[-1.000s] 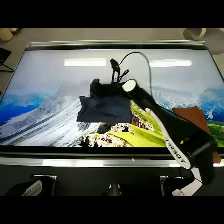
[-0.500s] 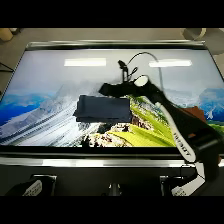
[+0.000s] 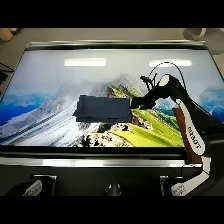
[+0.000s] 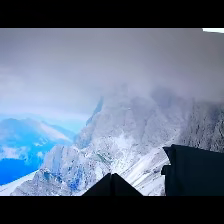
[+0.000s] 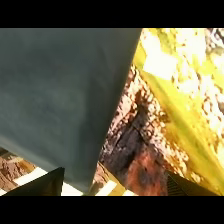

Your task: Fold the shirts.

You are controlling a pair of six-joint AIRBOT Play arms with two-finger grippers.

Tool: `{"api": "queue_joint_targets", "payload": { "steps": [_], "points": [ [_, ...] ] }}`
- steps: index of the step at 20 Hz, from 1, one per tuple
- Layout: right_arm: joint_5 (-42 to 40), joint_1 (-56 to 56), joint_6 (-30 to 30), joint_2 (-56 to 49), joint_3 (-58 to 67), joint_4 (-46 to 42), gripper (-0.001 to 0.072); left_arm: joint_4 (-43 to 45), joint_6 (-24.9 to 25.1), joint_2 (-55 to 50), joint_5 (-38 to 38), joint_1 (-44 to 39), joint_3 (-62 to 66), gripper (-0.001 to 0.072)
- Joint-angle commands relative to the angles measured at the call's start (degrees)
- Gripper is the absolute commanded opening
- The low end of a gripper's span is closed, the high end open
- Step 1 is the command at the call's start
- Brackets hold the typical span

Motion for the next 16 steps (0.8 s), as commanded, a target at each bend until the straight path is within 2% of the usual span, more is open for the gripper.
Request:
{"api": "queue_joint_targets", "payload": {
  "steps": [1,4,5,6,7,8,9,11,16],
  "points": [
    [-4.2,1.4,-1.2,-3.8,-0.6,8.7,0.0692,0.2,0.0,0.0,0.0,0.0,-0.5,0.0026],
    [-7.2,3.1,-0.4,-5.3,-0.6,10.4,0.0678,0.2,0.0,0.0,0.0,0.0,-0.5,0.0026],
    [-7.5,3.5,1.3,-5.6,-0.6,10.4,0.0658,0.2,0.0,0.0,0.0,0.0,-0.5,0.0026],
    [-7.6,4.1,1.5,-5.9,-0.6,11.0,0.0600,0.2,0.0,0.0,0.0,0.0,-0.5,0.0027],
    [-8.2,4.5,1.2,-6.0,-0.6,11.0,0.0502,0.2,0.0,0.0,0.2,0.0,-0.5,0.0026],
    [-7.9,4.7,-0.6,-5.9,-0.4,11.6,0.0232,0.2,0.0,0.0,0.5,0.0,-0.5,0.0026],
    [-7.5,4.4,-1.8,-5.6,0.0,12.3,0.0031,0.2,0.0,0.0,0.7,0.0,-0.5,0.0026],
    [-5.9,2.6,-7.3,-3.3,1.6,13.4,0.0024,0.2,0.0,0.0,0.9,0.0,-0.5,0.0026],
    [-2.4,-11.6,-6.5,9.8,2.7,11.6,0.0022,0.2,0.0,0.0,0.9,0.0,-0.5,0.0026]
  ]
}}
